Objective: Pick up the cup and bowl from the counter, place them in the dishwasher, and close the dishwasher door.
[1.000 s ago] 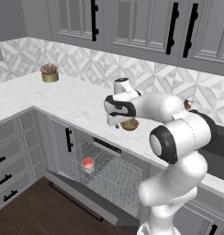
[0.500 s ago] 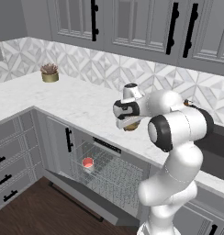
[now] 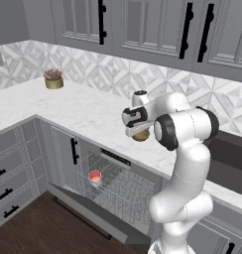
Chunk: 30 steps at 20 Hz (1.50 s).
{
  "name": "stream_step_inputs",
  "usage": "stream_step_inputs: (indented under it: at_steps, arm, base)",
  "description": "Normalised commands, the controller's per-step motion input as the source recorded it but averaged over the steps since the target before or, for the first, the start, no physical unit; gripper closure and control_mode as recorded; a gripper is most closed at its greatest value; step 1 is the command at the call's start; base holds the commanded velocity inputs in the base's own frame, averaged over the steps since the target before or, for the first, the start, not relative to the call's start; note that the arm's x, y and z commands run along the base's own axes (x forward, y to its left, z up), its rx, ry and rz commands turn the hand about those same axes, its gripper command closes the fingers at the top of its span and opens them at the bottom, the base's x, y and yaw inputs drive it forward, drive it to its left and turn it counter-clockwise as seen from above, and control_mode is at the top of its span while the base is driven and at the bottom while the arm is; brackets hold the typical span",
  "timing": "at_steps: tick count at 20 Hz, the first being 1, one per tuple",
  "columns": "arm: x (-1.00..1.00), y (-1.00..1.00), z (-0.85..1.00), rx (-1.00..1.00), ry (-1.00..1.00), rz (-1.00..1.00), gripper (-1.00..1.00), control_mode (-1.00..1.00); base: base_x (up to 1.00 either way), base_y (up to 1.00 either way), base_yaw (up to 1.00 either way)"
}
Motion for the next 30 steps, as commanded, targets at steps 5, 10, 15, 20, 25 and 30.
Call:
stream_step_inputs:
  at_steps: [5,10,15,20,25,30]
  arm:
    - [0.31,0.03,-0.24,-0.04,0.0,0.0,-1.0,-1.0]
    - [0.28,0.13,-0.31,-0.07,0.0,0.0,-1.0,-1.0]
    - [0.11,0.04,-0.29,-0.05,0.0,0.0,-1.0,-1.0]
    - [0.0,0.02,-0.31,-0.04,0.0,0.0,1.0,-1.0]
    - [0.0,0.0,-0.09,0.0,0.0,0.0,1.0,-1.0]
    - [-0.22,0.02,0.03,0.01,-0.03,-0.01,1.0,-1.0]
  base:
    - [0.0,0.0,0.0]
    - [0.0,0.0,0.0]
    - [0.0,0.0,0.0]
    - [0.0,0.0,0.0]
    - [0.0,0.0,0.0]
    - [0.0,0.0,0.0]
